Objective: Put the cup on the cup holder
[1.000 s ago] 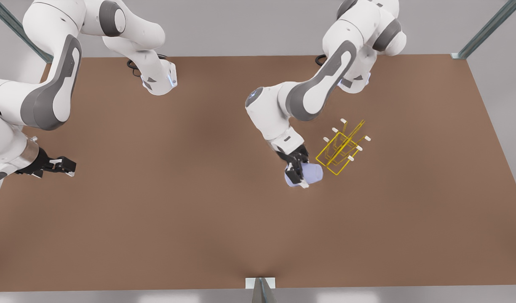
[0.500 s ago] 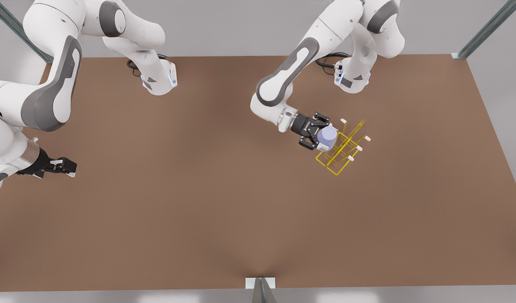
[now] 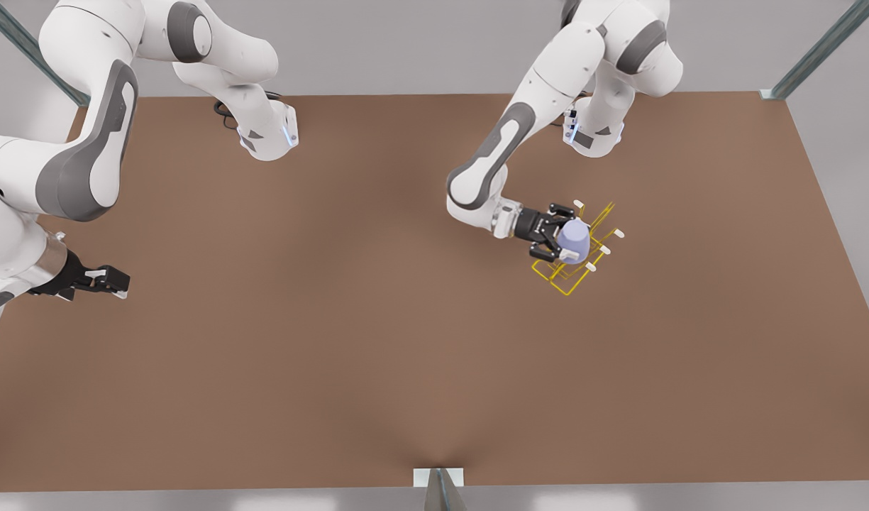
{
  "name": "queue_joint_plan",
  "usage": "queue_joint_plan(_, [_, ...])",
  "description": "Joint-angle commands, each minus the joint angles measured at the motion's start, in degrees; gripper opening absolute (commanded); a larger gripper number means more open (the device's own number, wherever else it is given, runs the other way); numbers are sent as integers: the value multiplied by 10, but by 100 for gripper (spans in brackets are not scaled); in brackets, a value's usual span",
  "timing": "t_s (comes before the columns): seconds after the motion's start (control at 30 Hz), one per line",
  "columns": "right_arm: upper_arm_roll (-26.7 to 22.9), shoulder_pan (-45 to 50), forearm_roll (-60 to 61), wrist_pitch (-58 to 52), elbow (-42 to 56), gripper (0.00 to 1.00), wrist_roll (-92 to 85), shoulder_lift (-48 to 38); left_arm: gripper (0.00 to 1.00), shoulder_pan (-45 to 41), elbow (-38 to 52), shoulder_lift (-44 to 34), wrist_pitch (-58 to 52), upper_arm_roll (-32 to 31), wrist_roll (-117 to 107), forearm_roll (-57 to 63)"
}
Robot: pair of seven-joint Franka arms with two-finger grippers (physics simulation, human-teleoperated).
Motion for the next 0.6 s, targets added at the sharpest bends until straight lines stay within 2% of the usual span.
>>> queue_joint_plan(0.0, [0,0,1,0,0,100,1,-1,71,2,-3,0,0,0,-135,5])
queue_joint_plan(0.07, [0,0,1,1,0,100,1,0,71,1,-3,7,3,-1,-151,1])
queue_joint_plan(0.17, [0,0,1,0,0,100,1,-1,71,2,-49,-66,15,-2,-141,-2])
queue_joint_plan(0.43, [0,0,1,1,1,100,1,4,71,-66,-20,-51,-8,-6,-137,-54])
queue_joint_plan(0.57, [1,0,1,1,1,100,1,4,71,-70,-25,-39,-13,-6,-161,-67])
